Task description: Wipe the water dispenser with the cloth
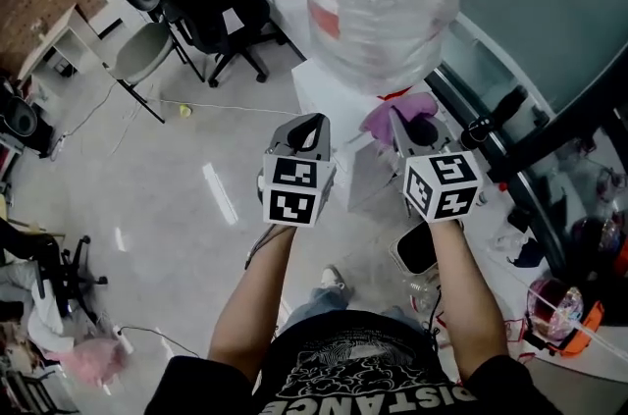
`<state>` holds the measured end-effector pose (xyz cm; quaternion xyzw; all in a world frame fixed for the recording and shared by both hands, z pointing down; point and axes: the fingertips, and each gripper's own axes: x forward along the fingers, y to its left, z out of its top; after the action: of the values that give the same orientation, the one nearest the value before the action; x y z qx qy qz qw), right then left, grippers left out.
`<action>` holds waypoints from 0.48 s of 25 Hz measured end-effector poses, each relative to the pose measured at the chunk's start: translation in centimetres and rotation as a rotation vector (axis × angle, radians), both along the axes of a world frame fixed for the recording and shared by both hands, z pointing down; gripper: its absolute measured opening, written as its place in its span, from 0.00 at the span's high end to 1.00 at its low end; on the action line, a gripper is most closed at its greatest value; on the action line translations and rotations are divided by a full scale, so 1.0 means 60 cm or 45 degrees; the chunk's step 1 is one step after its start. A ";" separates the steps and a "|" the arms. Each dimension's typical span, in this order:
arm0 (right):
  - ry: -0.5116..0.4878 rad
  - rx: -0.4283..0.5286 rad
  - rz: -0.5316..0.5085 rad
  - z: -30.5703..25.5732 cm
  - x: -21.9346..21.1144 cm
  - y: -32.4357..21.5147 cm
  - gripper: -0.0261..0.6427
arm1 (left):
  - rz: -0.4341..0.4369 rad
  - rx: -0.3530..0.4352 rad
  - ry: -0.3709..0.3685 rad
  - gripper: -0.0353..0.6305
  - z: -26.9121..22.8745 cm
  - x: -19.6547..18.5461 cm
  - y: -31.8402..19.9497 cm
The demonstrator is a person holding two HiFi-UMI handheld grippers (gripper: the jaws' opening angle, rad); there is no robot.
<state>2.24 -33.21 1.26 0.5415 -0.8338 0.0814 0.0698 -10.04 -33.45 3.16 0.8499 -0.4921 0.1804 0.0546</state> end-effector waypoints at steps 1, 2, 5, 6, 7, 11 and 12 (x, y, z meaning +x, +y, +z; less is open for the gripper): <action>0.002 0.012 0.008 -0.010 -0.002 0.001 0.90 | 0.009 0.010 -0.003 0.91 -0.006 -0.005 0.000; 0.003 0.023 0.017 -0.019 -0.003 0.001 0.90 | 0.015 0.020 -0.004 0.91 -0.012 -0.011 -0.001; 0.006 0.055 0.047 -0.041 -0.005 -0.002 0.90 | 0.028 0.043 0.001 0.91 -0.025 -0.027 -0.007; 0.009 0.062 0.054 -0.045 -0.008 -0.002 0.90 | 0.033 0.046 0.003 0.91 -0.028 -0.032 -0.008; 0.015 0.068 0.058 -0.049 -0.013 -0.002 0.90 | 0.037 0.047 0.004 0.91 -0.029 -0.036 -0.008; 0.032 0.086 0.060 -0.059 -0.029 -0.003 0.90 | 0.050 0.047 0.016 0.91 -0.035 -0.047 -0.013; 0.035 0.087 0.063 -0.060 -0.030 -0.004 0.90 | 0.052 0.050 0.018 0.91 -0.037 -0.048 -0.014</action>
<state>0.45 -33.44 -2.32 0.5650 -0.8215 0.0471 0.0608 -12.92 -34.32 0.94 0.8619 -0.4777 0.1659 0.0376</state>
